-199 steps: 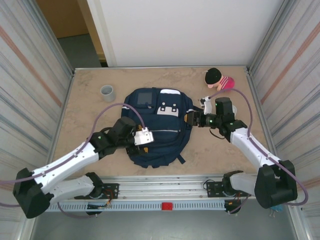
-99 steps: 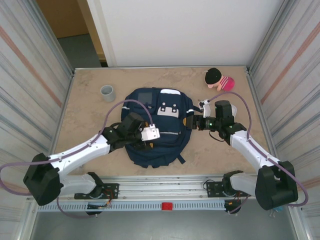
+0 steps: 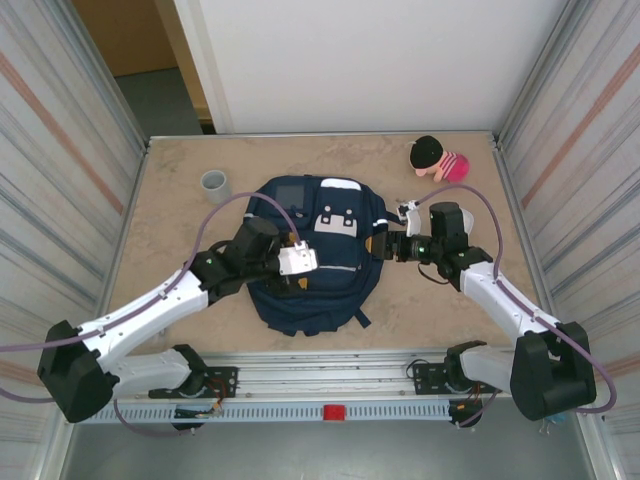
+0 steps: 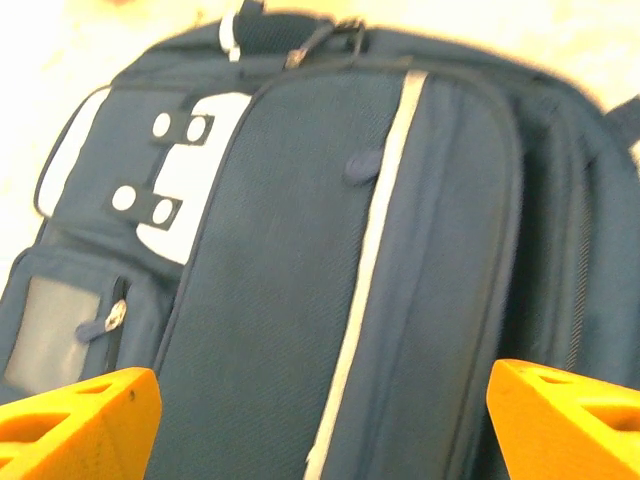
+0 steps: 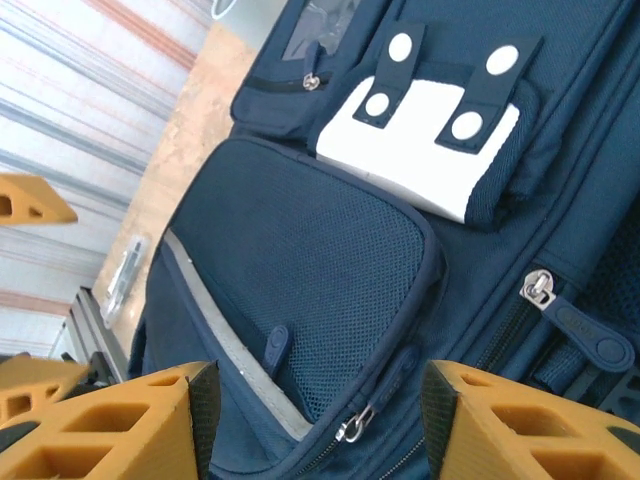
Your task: Pack books, pencil case, and school supplies into a backpack
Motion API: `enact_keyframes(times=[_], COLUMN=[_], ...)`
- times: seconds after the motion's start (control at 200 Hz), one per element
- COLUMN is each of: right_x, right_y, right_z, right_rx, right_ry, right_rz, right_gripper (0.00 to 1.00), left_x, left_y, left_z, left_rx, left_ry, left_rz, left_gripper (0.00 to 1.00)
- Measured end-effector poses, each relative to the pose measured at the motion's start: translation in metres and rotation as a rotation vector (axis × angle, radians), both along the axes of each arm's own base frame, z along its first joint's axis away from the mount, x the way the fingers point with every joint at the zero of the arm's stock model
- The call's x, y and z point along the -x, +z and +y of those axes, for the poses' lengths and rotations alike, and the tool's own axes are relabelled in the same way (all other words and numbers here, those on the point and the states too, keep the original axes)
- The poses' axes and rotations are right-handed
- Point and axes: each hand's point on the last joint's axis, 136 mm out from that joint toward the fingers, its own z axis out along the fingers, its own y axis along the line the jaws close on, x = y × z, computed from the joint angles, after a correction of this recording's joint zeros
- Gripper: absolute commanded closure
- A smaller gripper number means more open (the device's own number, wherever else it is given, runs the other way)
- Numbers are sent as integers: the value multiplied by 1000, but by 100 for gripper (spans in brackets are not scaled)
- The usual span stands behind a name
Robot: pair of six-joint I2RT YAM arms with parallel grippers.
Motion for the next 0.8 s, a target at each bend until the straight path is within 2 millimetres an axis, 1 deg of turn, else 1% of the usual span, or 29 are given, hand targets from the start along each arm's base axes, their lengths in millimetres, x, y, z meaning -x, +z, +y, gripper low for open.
enact_keyframes(times=[0.105,0.16,0.276,0.351,0.411,0.596,0.747,0.802], right_x=[2,2,3,4,5,5,6,5], right_y=[-2,-3,-4,-5,-6,-6,-6,-6], right_z=[0,0,-1,-1,0,0,1,1], right_rx=[1,0,0,-2,-4,-6,-10,-11], right_ry=[0,0,-1,1,4,7,8,8], right_rz=[5,6,11,11,13,14,14,12], right_gripper=[43,43,43,43,43,43,43,43], left_x=[-9,-10,-8,-6,-5,1,3,-1], left_y=[-11,-12,-11,-14,-21,-57,-65,-66], left_z=[23,28,25,23,21,20,17,16], left_rx=[-64,-71,-62,-64,-75,-147,-165,-171], left_ry=[49,52,23,9,-2,-21,-32,-23], left_rz=[27,30,33,44,67,178,199,183], left_gripper=[13,12,10,9,9,8,10,11])
